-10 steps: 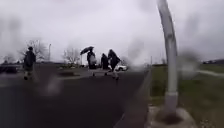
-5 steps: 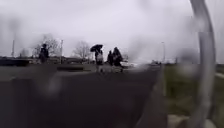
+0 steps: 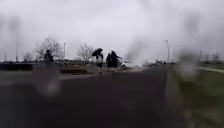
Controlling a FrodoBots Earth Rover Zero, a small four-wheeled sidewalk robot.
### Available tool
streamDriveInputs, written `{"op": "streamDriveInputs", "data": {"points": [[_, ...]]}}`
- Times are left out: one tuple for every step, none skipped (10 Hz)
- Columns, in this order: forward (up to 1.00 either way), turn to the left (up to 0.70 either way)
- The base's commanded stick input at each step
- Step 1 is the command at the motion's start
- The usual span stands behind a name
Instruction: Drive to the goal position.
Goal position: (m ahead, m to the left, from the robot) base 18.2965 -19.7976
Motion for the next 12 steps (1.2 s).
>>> {"op": "streamDriveInputs", "data": {"points": [[1.0, -0.4], [1.0, -0.4], [1.0, -0.4], [1.0, -0.4], [1.0, -0.4], [1.0, -0.4], [1.0, -0.4], [1.0, 0.0], [1.0, 0.0], [1.0, 0.0], [1.0, 0.0], [1.0, 0.0]]}}
